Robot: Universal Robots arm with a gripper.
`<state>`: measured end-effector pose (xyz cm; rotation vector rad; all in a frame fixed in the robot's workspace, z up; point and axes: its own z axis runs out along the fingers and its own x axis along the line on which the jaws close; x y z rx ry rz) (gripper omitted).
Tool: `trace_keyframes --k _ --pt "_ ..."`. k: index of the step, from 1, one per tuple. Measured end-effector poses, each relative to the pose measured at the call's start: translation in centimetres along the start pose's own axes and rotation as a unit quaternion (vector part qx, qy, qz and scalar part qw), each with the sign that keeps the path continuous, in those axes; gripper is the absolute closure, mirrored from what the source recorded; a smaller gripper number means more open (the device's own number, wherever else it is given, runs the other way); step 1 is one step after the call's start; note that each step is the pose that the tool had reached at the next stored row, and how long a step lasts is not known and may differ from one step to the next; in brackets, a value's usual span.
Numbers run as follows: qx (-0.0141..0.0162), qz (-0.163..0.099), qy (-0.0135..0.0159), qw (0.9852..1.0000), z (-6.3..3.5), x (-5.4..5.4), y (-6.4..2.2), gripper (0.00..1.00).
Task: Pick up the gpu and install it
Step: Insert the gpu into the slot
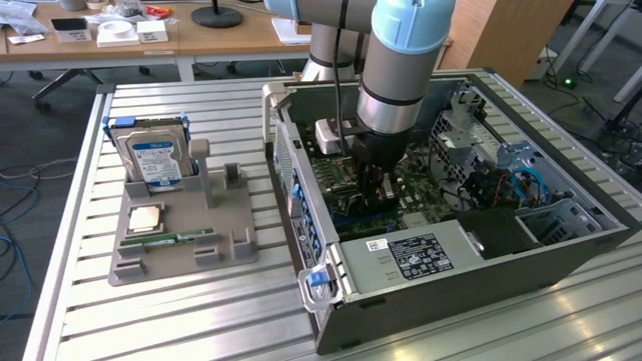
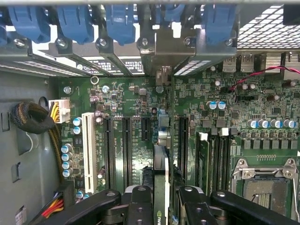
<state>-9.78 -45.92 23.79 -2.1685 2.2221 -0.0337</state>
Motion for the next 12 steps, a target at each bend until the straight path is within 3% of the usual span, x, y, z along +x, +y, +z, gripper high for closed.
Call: trace_keyframes --k 12 --pt "0.0001 0.000 -0.0001 1.0000 0.04 0.00 0.02 0.74"
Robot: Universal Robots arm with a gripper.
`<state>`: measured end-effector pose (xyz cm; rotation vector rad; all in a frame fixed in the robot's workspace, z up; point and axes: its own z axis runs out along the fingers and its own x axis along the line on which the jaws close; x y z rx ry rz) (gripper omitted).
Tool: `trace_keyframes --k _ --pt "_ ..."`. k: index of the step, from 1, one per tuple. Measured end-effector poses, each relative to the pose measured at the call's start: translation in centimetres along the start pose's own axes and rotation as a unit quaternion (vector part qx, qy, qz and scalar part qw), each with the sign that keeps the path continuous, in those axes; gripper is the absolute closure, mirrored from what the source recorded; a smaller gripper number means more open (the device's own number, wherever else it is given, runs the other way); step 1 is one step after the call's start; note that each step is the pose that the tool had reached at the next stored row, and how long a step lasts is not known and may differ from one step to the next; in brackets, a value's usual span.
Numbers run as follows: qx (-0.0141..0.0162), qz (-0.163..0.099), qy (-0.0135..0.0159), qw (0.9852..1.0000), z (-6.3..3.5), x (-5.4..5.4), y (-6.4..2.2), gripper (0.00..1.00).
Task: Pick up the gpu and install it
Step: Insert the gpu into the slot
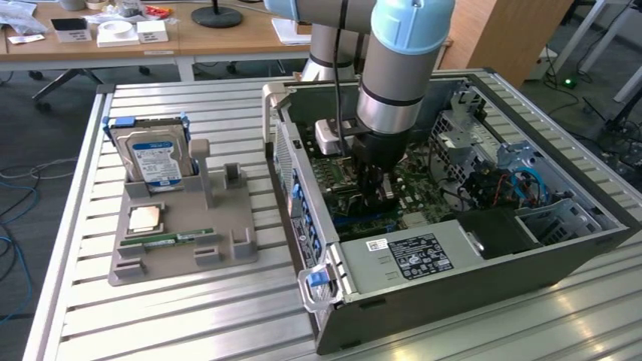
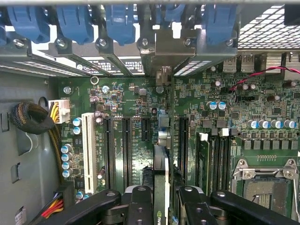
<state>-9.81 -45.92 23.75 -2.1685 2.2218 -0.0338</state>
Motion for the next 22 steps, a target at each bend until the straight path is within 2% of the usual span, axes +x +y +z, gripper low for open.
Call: trace_keyframes --k 17,19,20,22 --pt "0.0003 0.001 -0.0007 1.0000 0.08 -0.02 0.05 0.73" --pt "0.0001 0.000 -0.0002 1.0000 0.03 0.00 0.00 0.61" --pt "0.0000 0.000 -0.0001 1.0000 0.02 0.00 0.01 0.61" --pt "0.0000 0.000 -0.0001 1.0000 0.03 0.00 0.01 0.49"
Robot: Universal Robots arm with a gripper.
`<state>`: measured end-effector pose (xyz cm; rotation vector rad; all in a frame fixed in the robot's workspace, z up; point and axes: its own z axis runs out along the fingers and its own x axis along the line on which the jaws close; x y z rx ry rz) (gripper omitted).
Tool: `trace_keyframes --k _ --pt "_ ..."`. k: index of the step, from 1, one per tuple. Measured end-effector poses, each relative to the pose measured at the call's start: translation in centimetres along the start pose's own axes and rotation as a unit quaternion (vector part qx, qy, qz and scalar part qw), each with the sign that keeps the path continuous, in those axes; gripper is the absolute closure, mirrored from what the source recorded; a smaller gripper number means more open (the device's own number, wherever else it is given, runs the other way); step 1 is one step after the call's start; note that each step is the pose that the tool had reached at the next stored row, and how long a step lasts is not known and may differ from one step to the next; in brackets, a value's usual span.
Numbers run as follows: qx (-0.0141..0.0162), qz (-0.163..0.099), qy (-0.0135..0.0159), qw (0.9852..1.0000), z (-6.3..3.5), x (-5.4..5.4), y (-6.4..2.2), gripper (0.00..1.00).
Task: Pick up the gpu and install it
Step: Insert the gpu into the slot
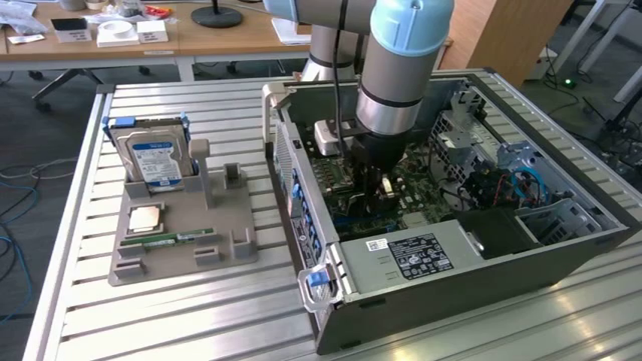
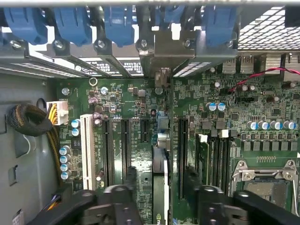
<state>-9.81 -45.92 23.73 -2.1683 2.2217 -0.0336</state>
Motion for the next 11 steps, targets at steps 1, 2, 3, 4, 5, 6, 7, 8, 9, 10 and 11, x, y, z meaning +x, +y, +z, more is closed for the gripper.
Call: trace_keyframes --k 1,2,3,4,5,6,7,8,9,10,11 --pt "0.0000 0.000 0.0001 1.0000 0.00 0.0 0.00 0.49" --pt "0.0000 0.000 0.0000 1.0000 0.00 0.0 0.00 0.43" --pt "0.0000 0.000 0.0000 1.0000 0.00 0.0 0.00 0.43" --pt "-0.0001 0.000 0.0002 1.0000 -0.05 0.0 0.00 0.43" --pt "-0.0001 0.000 0.0002 1.0000 -0.15 0.0 -0.01 0.43" --pt "-0.0001 0.000 0.0001 1.0000 -0.28 0.0 -0.01 0.43" --pt "0.0000 0.000 0.0000 1.0000 -0.40 0.0 -0.02 0.43" --pt "0.0000 0.000 0.0001 1.0000 -0.53 0.0 -0.02 0.43" --pt "0.0000 0.000 0.0000 1.0000 -0.65 0.0 -0.03 0.43" --pt "0.0000 0.000 0.0001 1.0000 -0.84 0.0 -0.04 0.43" --pt "0.0000 0.000 0.0001 1.0000 -1.05 0.0 -0.05 0.43"
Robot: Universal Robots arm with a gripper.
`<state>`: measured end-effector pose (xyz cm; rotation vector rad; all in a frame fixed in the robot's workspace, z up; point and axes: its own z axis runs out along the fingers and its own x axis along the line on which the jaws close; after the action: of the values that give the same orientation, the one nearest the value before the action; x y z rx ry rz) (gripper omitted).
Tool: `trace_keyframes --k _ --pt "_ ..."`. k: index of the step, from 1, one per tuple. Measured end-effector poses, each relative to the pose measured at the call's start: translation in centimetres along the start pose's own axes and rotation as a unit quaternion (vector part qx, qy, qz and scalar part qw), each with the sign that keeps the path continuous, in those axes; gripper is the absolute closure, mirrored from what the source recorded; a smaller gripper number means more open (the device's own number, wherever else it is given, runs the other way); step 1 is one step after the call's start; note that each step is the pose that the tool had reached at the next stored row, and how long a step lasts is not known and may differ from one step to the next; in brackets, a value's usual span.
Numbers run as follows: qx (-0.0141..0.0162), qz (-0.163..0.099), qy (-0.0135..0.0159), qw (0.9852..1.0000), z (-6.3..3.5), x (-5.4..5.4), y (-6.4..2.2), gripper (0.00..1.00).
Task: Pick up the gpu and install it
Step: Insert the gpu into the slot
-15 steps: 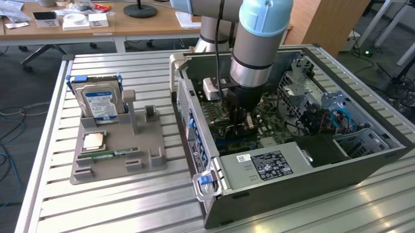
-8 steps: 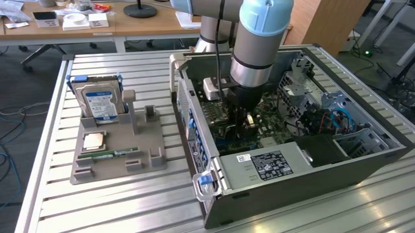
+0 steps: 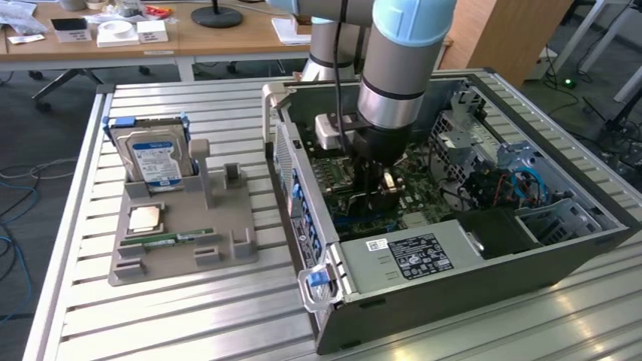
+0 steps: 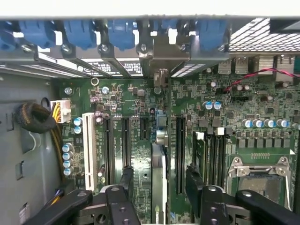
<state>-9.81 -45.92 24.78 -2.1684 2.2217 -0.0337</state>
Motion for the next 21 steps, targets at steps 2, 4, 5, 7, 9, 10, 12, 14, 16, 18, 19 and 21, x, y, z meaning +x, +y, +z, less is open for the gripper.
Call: trace_keyframes --k 2,4,5,7,9,10,12,14,16,18,19,21 --pt "0.0000 0.000 0.0000 1.0000 -0.41 0.0 -0.02 0.43" --pt "0.0000 0.000 0.0000 1.0000 -0.89 0.0 -0.03 0.43" --pt "0.0000 0.000 0.0000 1.0000 -1.14 0.0 -0.05 0.43" --pt "0.0000 0.000 0.0000 1.0000 -1.66 0.0 -0.07 0.43" --pt "0.0000 0.000 0.0000 1.0000 -2.28 0.0 -0.09 0.43" --pt "0.0000 0.000 0.0000 1.0000 -2.63 0.0 -0.11 0.43" --pt "0.0000 0.000 0.0000 1.0000 -3.34 0.0 -0.14 0.43" --pt "0.0000 0.000 0.0000 1.0000 -4.12 0.0 -0.17 0.43" --pt "0.0000 0.000 0.0000 1.0000 -4.88 -0.1 -0.20 0.43" --pt "0.0000 0.000 0.0000 1.0000 -5.57 -0.1 -0.23 0.43" --pt "0.0000 0.000 0.0000 1.0000 -5.88 -0.1 -0.24 0.43" --pt "0.0000 0.000 0.0000 1.0000 -6.38 -0.1 -0.26 0.43"
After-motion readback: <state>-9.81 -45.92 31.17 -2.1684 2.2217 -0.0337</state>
